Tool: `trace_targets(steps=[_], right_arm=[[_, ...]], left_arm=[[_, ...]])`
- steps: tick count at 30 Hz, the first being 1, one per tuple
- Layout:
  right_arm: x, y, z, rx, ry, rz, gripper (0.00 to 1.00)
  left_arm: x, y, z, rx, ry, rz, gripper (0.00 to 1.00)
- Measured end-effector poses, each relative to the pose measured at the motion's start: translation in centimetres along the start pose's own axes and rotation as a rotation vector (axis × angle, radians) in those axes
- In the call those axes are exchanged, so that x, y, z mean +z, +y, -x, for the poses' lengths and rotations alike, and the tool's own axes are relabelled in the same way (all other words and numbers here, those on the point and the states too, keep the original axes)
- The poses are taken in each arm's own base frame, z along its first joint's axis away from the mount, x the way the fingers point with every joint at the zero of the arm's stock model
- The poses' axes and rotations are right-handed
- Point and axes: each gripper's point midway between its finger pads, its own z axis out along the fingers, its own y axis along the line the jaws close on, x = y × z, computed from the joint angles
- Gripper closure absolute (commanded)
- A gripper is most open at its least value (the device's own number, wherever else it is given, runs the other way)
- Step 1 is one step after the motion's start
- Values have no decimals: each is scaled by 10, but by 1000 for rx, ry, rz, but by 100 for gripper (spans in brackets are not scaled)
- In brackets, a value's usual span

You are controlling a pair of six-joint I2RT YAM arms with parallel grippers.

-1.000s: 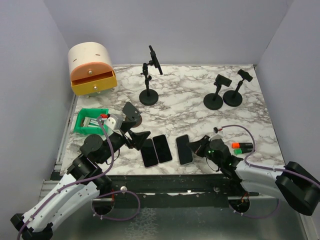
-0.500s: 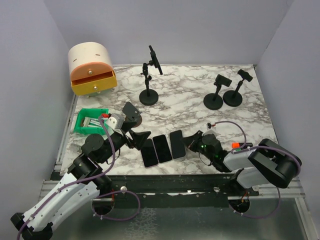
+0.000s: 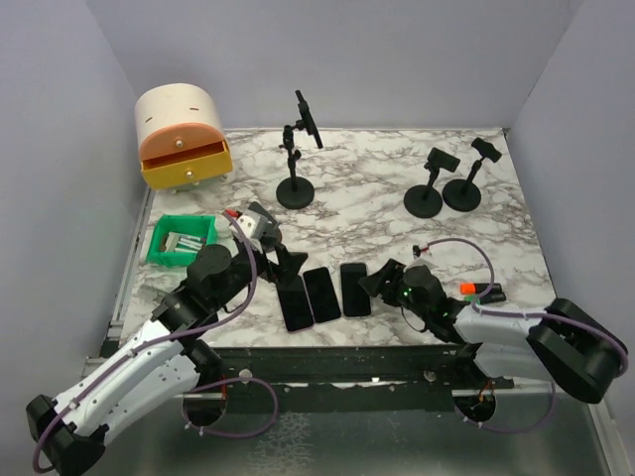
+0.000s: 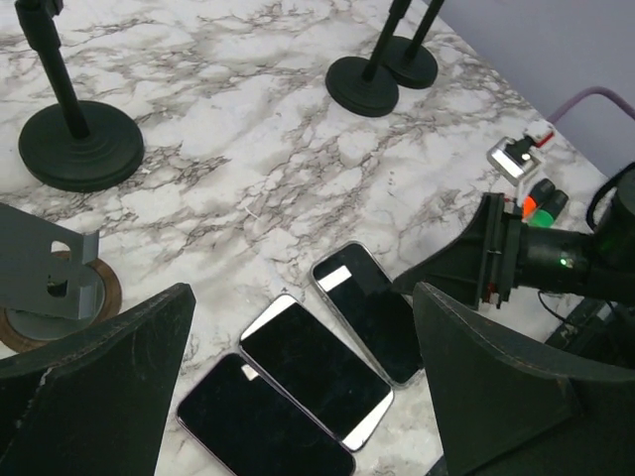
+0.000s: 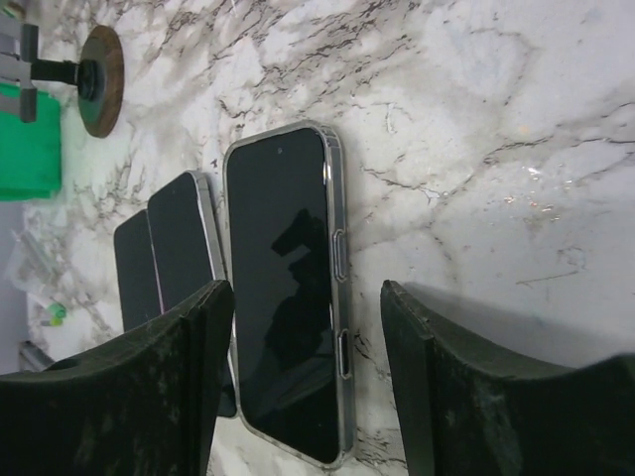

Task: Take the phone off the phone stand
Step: Place the phone at the center of the board.

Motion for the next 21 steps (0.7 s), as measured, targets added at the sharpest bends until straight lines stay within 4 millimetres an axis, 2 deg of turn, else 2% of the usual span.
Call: trace_targets(steps=[3,5,10,13,17,21], right_arm=[[-9,-1,7,-56,5,-38,28],[-17,7,19,-93,-11,-46,27],[-51,58,72,-193,-116,25,30],[-76,81,96,-244,-177,91,33],[-98,88,106,-288,-208,128,34],[-110,88,107,-328,-206,144,35]], left_arm=[[17,11,5,5,25,77,8],[31,20,15,13,28,145,8],[81,56,39,16,44,332,10],[93,93,52,-24,24,432,12],[117,135,68,-67,-14,530,16],[138,160,66,-76,-15,553,18]])
